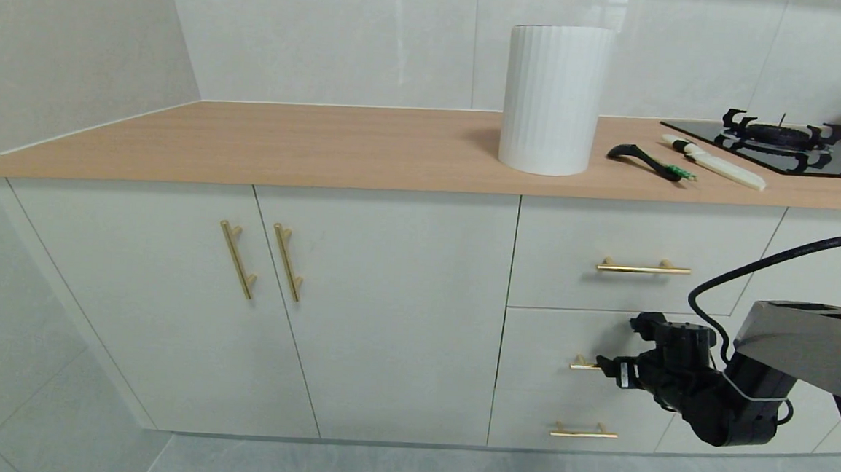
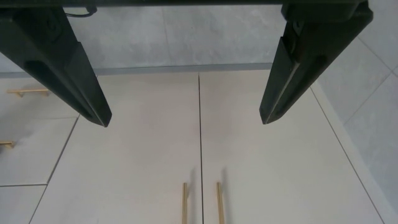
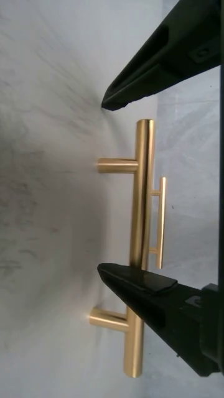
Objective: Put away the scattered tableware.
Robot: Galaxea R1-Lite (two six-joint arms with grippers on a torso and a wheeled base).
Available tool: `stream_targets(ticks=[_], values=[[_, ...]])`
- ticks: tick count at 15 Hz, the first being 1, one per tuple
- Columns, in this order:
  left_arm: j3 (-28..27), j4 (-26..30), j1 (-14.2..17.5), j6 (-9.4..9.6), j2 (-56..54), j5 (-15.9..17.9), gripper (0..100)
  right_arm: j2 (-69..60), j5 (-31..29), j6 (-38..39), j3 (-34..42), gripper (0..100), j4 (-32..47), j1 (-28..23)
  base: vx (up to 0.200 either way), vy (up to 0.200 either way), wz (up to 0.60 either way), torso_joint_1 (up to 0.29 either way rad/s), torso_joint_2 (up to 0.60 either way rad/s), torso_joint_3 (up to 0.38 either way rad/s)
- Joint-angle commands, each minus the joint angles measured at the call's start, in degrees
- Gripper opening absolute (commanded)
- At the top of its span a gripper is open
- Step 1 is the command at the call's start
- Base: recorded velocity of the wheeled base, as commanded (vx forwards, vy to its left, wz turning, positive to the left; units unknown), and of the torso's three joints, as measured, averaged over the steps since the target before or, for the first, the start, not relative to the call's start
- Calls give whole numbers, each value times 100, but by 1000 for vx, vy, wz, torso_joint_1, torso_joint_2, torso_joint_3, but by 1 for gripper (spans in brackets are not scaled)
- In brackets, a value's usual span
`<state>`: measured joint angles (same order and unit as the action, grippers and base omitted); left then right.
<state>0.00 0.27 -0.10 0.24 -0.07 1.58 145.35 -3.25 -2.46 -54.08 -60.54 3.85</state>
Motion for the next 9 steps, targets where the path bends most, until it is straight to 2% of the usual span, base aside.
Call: stream_targets(ticks=[1, 4, 9], values=[[0, 0, 1, 2, 7, 0, 100, -121, 9, 0, 143, 100, 51, 1, 0, 0, 0, 0, 0, 0], [0, 0, 1, 2, 7, 0, 100, -261, 9, 0, 380, 100, 51, 1, 0, 0, 0, 0, 0, 0], [0, 0, 1, 2, 7, 0, 100, -1096, 255, 18, 1382, 100, 51, -25, 0, 0, 0, 0, 0, 0]])
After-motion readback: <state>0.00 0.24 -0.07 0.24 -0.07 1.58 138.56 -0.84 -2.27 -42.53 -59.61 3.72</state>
